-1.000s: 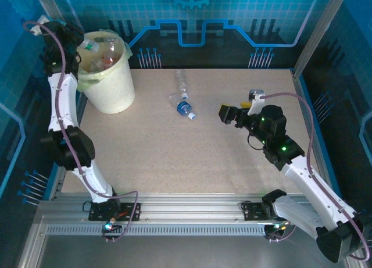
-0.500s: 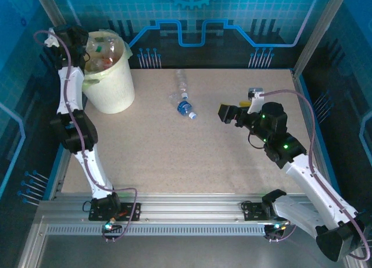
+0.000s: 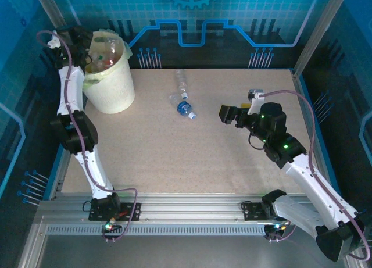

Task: Put the plastic bottles in the bin

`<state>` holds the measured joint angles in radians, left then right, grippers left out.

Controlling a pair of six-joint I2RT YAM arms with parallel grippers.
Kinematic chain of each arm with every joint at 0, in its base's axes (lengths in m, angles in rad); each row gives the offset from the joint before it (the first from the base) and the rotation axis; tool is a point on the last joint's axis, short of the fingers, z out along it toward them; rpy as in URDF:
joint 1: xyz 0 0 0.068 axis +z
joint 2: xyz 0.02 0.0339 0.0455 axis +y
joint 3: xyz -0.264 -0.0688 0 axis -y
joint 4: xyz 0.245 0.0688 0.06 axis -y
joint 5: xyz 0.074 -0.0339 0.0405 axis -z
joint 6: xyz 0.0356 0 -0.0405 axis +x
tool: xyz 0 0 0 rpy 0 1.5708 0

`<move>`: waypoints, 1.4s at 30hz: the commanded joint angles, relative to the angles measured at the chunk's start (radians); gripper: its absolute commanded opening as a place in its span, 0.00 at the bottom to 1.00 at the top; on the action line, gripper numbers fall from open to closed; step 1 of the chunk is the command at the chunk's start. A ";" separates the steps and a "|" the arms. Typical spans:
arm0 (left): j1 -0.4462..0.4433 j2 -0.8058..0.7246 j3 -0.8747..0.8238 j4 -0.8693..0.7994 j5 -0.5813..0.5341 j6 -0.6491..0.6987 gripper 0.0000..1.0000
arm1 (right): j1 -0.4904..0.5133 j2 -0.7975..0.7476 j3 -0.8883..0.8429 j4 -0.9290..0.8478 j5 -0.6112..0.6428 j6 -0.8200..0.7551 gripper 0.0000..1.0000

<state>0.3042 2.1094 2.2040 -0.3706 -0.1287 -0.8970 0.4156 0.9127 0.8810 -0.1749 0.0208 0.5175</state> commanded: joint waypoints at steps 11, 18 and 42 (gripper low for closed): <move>-0.105 -0.257 -0.033 -0.154 -0.245 0.185 0.99 | -0.008 0.032 0.084 -0.110 0.017 0.053 1.00; -0.191 -0.353 -0.108 -0.090 -0.388 0.428 0.99 | -0.008 0.067 0.118 -0.124 -0.009 0.053 1.00; -0.647 -0.415 -0.805 0.196 -0.138 0.215 0.99 | -0.002 0.169 0.133 -0.098 -0.160 0.038 1.00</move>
<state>-0.3153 1.6257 1.4048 -0.2337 -0.3481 -0.5831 0.4160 1.0798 0.9886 -0.2779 -0.1017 0.5644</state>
